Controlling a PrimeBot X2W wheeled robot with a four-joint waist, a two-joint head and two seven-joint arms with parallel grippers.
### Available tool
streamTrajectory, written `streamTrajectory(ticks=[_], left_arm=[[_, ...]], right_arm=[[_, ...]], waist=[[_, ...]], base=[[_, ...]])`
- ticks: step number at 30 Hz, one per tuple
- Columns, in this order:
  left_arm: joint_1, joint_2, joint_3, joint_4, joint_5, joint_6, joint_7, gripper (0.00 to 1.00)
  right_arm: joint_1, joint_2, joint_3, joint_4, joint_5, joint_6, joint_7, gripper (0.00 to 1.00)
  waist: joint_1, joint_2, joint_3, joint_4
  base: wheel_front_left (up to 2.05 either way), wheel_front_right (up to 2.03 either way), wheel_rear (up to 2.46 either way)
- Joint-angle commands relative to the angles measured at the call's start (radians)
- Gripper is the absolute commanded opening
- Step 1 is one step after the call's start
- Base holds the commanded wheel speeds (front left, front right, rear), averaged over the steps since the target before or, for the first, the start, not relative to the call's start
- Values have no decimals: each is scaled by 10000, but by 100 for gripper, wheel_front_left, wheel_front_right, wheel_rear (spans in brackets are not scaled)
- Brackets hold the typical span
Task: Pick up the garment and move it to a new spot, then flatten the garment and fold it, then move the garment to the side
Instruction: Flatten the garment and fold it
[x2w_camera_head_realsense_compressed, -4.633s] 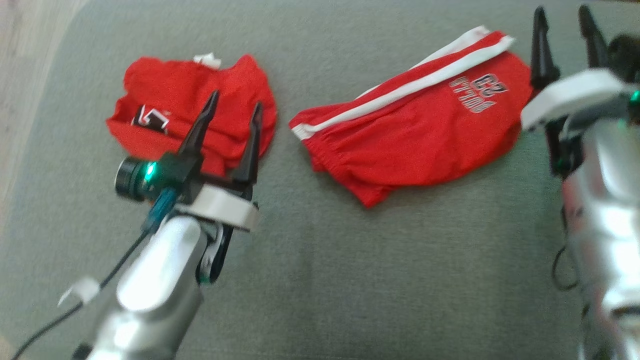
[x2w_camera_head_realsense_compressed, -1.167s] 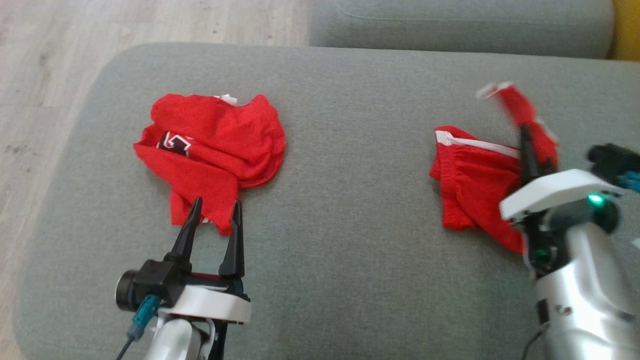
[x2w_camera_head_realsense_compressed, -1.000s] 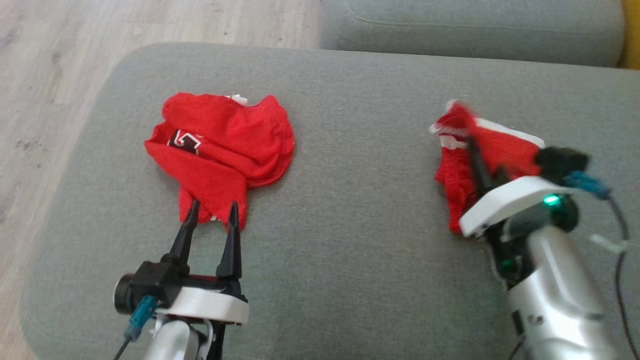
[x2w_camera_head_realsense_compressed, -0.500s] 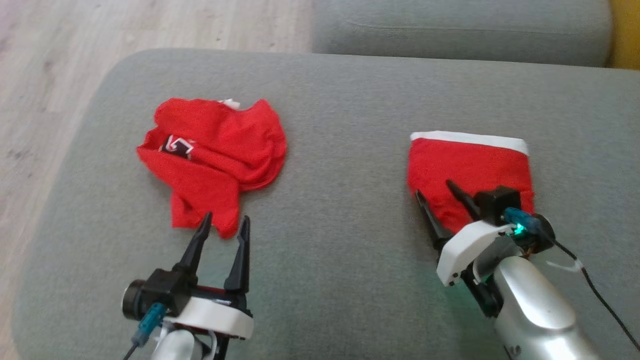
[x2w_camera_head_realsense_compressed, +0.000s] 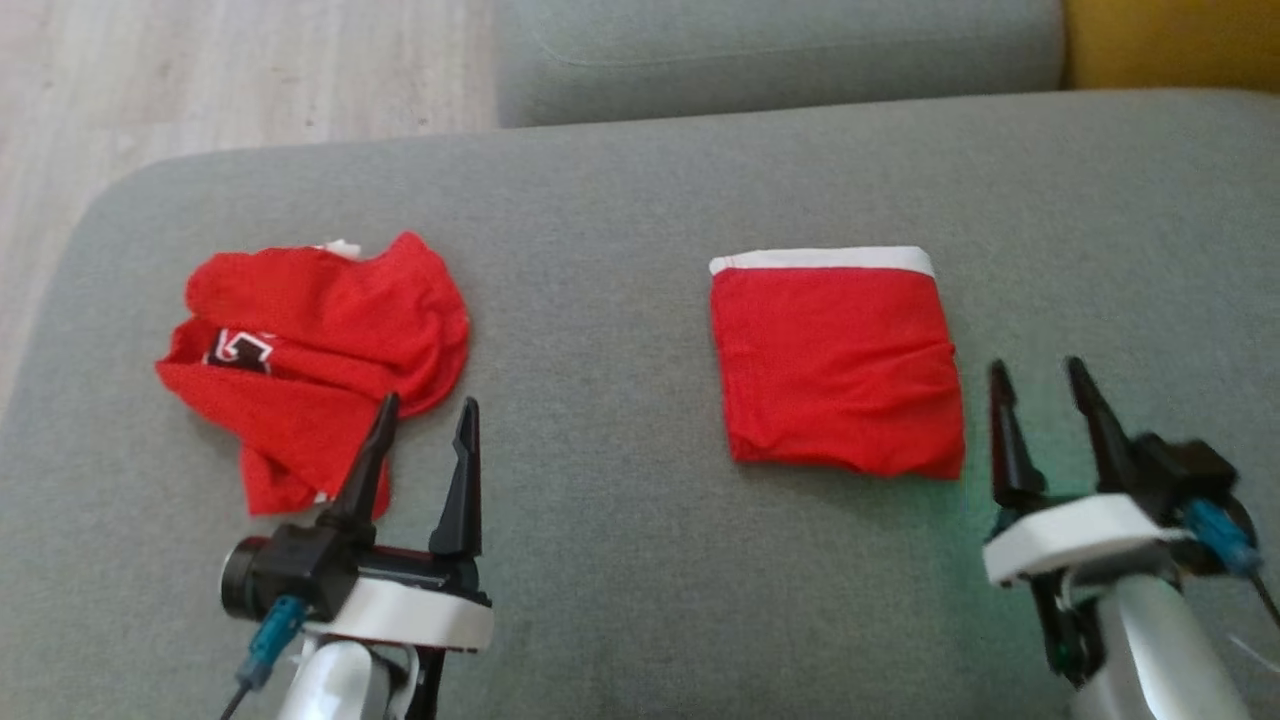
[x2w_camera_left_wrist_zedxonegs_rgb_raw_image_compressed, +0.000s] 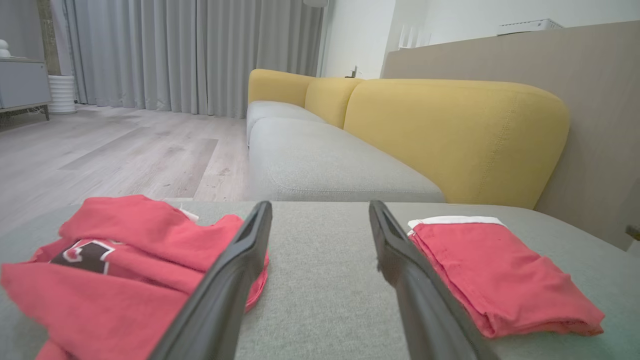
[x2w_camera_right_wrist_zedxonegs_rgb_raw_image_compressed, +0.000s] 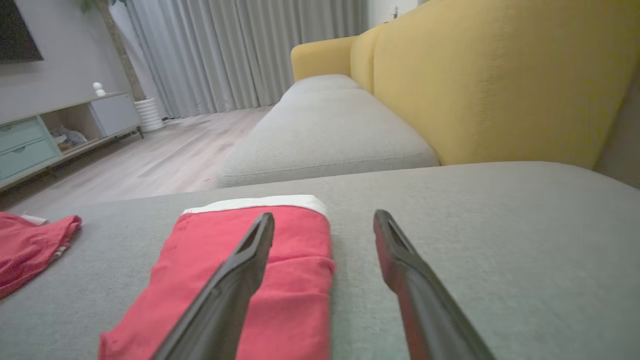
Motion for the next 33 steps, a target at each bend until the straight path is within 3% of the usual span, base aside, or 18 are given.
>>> streamTrajectory(ticks=[1, 8, 9, 10, 18, 29, 33], left_arm=[[-220, 46, 475, -400, 121, 37, -53, 100], [-497, 7, 376, -536, 192, -41, -53, 100], [-543, 4, 362, -538, 196, -54, -53, 100], [-597, 1, 341, -538, 201, -68, -53, 100], [-1029, -15, 142, -469, 242, -155, -53, 100], [-1519, -23, -13, -379, 245, -233, -53, 100], [-1595, -24, -22, -304, 206, -222, -53, 100]], right_arm=[[-112, 106, 92, -581, -75, -9, -124, 100], [-97, 152, 40, -1134, -172, -9, -130, 100], [-228, 152, 71, -1143, -190, -9, -114, 43], [-382, 153, 58, -1146, -228, -9, -85, 0], [-1791, 155, -214, -467, -670, -9, 258, 0], [-3722, 136, -1398, 3022, -1964, -9, 542, 0], [-4135, 148, -1228, 3419, -1932, -9, 51, 0]], waist=[[1, -1, 197, -109], [1, -1, 843, 123], [1, -1, 947, 196], [1, -1, 1082, 289], [1, -1, 1920, 1100], [1, -1, 2672, 1964], [1, -1, 2544, 1950]], base=[[0, 0, 0], [0, 0, 0], [0, 0, 0], [0, 0, 0], [0, 0, 0], [0, 0, 0], [0, 0, 0]])
